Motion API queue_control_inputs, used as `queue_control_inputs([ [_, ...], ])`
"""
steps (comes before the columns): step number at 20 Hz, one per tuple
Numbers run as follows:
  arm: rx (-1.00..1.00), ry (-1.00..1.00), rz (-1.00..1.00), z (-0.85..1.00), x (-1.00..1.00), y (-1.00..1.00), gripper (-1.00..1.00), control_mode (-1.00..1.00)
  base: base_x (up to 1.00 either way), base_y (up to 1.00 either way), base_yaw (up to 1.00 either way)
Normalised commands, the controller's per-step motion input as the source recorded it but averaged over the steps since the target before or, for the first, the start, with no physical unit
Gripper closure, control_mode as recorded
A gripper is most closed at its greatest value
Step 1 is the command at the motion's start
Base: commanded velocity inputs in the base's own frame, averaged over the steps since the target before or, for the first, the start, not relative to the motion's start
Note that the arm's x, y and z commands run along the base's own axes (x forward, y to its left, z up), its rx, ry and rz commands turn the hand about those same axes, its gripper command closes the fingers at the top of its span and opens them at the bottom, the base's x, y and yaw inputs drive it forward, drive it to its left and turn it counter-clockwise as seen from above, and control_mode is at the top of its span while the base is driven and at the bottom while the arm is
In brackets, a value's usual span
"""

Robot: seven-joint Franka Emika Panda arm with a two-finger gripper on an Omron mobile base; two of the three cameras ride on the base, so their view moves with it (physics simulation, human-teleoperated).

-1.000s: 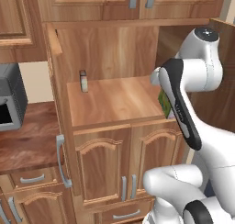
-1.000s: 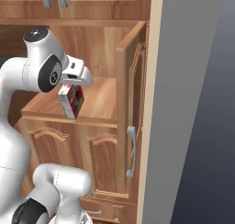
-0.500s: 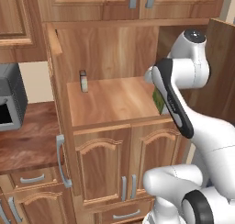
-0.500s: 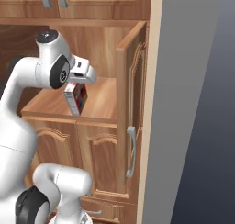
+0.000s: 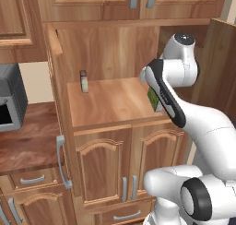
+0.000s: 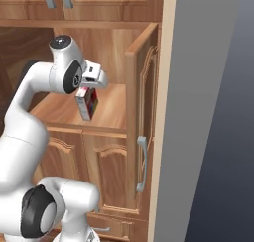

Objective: Pick the cereal and honey bottle from the counter and place them in the cabinets closest to them.

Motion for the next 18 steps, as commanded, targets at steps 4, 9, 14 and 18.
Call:
queue_control_inputs([
  [4, 0.0, 0.0, 0.01, -0.1, 0.44, 0.02, 1.0, -1.0, 0.0, 0.0, 0.0],
  [9, 0.0, 0.01, 0.01, -0.1, 0.43, 0.02, 1.0, -1.0, 0.0, 0.0, 0.0],
  [14, 0.0, 0.05, 0.01, -0.14, 0.39, 0.02, 1.0, -1.0, 0.0, 0.0, 0.0],
  [18, 0.0, 0.09, 0.0, -0.13, 0.33, 0.02, 1.0, -1.0, 0.0, 0.0, 0.0],
])
